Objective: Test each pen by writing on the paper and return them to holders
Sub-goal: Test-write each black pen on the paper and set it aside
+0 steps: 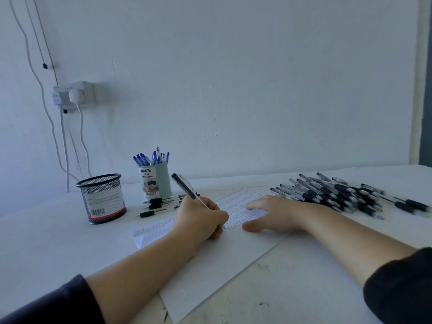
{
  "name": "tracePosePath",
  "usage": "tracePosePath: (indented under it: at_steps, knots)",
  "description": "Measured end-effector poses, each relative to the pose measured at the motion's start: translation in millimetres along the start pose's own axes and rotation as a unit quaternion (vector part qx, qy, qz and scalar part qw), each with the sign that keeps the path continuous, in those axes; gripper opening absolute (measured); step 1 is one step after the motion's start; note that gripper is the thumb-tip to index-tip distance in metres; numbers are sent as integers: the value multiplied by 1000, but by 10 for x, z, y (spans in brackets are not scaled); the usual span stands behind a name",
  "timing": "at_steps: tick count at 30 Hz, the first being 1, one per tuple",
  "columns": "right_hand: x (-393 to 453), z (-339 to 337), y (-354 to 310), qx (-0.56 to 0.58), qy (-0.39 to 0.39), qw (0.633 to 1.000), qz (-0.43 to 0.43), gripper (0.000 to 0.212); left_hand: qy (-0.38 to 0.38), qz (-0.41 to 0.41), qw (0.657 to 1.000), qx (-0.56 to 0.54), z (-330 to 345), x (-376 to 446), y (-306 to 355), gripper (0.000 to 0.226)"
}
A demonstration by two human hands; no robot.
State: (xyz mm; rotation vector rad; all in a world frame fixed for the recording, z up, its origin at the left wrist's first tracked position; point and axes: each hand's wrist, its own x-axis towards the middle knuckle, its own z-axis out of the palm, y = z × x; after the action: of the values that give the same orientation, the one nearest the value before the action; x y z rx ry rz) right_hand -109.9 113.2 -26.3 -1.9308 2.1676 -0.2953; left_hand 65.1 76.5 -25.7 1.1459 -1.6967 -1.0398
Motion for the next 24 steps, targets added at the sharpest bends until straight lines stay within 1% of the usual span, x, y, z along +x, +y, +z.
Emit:
tracePosePath:
  at_steps: [10, 16, 24]
  knots:
    - [26, 17, 28, 5, 3, 1000, 0, 74, -1, 7, 1000, 14, 11, -8, -3, 7]
    - [31, 16, 36, 6, 3, 1000, -2, 75, 5, 2, 1000, 18, 21, 8, -3, 12]
    - [56, 22, 49, 8, 3, 1000, -4, 76, 6, 8, 1000, 13, 24, 12, -29, 6]
